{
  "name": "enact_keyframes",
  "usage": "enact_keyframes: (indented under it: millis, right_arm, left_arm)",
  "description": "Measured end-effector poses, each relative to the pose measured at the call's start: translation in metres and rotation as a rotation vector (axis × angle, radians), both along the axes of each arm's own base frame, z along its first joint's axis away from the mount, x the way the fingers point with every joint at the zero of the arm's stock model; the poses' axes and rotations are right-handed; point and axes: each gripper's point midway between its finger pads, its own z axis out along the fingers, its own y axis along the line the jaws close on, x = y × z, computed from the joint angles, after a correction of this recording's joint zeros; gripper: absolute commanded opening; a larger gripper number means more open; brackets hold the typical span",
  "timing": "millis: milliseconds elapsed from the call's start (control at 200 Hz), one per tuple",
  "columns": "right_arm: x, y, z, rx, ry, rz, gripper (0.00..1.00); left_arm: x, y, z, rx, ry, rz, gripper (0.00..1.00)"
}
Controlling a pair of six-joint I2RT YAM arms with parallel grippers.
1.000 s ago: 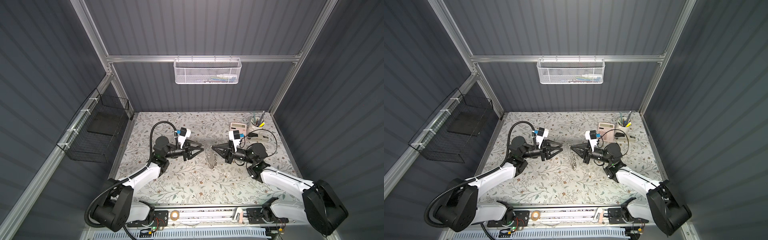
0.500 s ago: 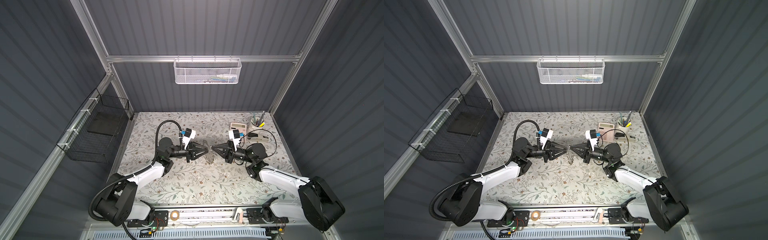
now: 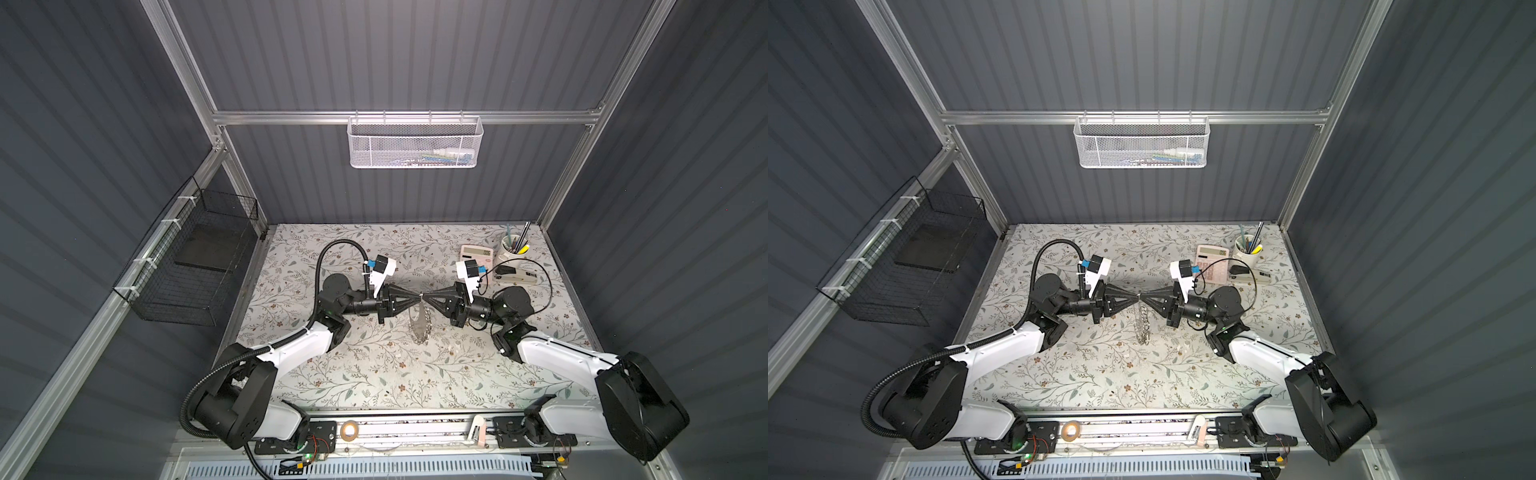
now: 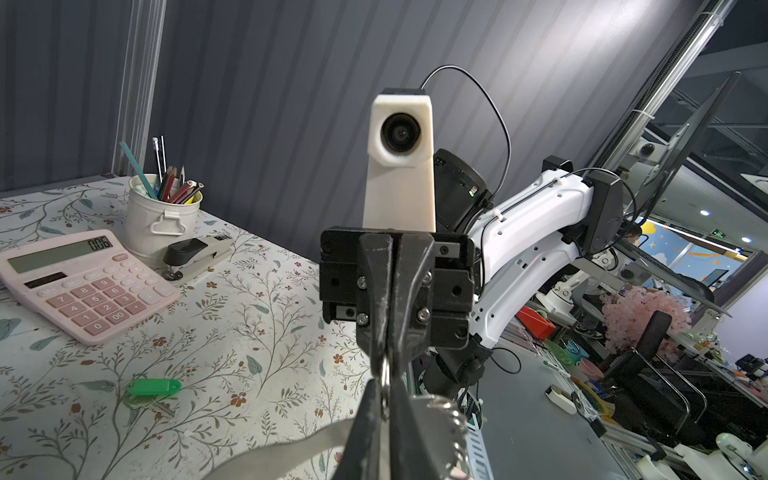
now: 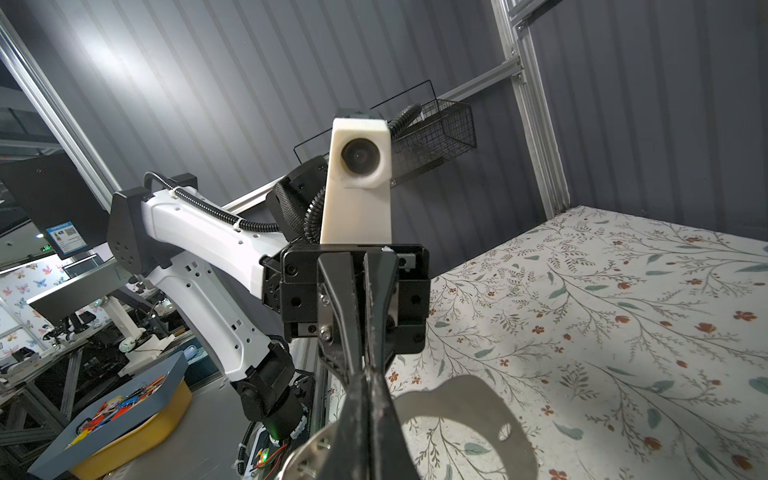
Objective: Put the keys on the keyring
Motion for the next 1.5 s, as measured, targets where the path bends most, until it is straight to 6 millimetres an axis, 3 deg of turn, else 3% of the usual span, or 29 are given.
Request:
enact_keyframes:
  millis: [90,545,816,1086,1276,1496]
  right_arm:
    - [0.0,-0.001,0.0,-0.001,0.002,-0.002,0.0]
    - [-0.001,-0.003,0.001,-0.013,0.01,-0.01,0.0]
    - [-0.008,-0.005,0.007,-0.016,-0.013,-0.011,0.16]
    - [-0.009,-0.012,0.015,-0.016,-0.016,-0.039,0.32]
    - [-0.005,-0.021,0.008,-0.051,0.042,-0.072,0.42]
    - [-0.01,-0.024,0.002,-0.091,0.055,-0.077,0.5]
  left_arm:
    - [0.0,-0.002,0.0,0.002,-0.003,0.004,0.0]
    - [-0.001,-0.003,0.001,0.05,-0.016,0.072,0.0]
    - [-0.006,0.004,0.005,0.116,-0.065,0.141,0.0]
    - [-0.005,0.01,-0.006,0.201,-0.049,0.172,0.0]
    - [-0.003,0.01,-0.008,0.251,-0.029,0.181,0.0]
    - [-0.001,0.008,0.003,0.321,-0.029,0.196,0.0]
